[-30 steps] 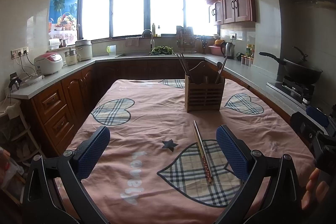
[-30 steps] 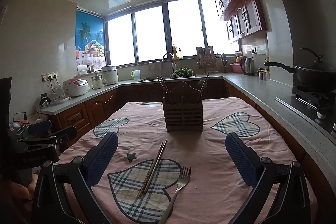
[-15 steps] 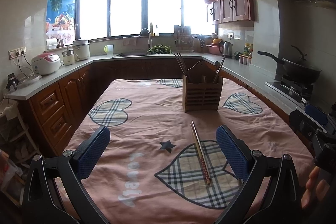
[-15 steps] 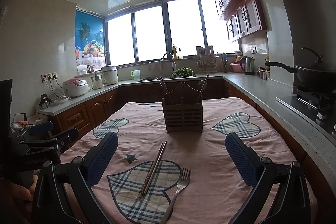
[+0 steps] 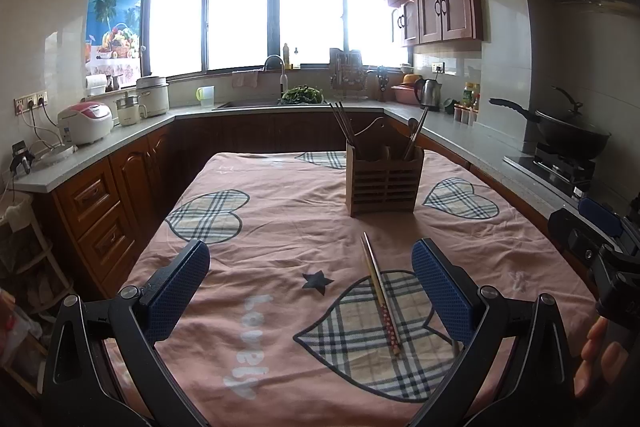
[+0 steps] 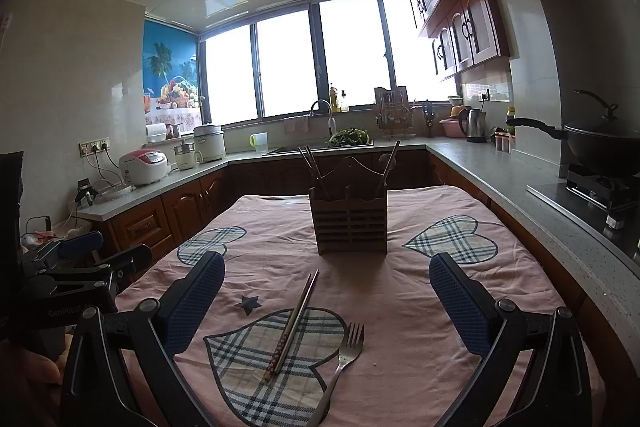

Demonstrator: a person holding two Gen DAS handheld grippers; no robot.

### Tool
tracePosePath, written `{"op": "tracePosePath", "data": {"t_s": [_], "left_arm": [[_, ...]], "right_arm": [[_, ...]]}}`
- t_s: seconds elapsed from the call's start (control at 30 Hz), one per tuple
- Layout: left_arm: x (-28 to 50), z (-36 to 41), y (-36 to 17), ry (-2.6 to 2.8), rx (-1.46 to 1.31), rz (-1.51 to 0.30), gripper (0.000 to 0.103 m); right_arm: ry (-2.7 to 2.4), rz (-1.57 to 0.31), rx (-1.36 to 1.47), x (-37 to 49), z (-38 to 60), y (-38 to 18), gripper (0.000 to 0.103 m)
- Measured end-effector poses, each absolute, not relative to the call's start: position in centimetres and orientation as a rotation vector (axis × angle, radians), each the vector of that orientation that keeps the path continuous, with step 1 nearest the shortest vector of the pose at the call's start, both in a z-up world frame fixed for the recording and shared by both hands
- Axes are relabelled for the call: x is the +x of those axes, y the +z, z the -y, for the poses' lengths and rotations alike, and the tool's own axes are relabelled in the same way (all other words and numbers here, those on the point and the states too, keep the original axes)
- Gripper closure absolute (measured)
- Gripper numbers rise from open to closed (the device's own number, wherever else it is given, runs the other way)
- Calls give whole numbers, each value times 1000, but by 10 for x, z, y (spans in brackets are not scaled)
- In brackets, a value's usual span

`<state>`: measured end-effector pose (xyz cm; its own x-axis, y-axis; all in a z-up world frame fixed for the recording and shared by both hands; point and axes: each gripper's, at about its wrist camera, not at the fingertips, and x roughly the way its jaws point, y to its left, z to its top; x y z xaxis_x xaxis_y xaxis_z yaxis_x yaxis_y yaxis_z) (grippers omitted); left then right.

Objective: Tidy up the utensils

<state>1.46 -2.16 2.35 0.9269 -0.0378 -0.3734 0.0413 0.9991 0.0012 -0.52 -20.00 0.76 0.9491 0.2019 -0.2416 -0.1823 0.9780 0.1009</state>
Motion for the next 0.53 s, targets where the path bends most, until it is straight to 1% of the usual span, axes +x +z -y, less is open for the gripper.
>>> {"op": "tracePosePath", "data": {"t_s": [0.53], "left_arm": [[33,22,25,-74,4,-396,0]], "right_arm": [[183,-270,77,9,199,12,0]]}}
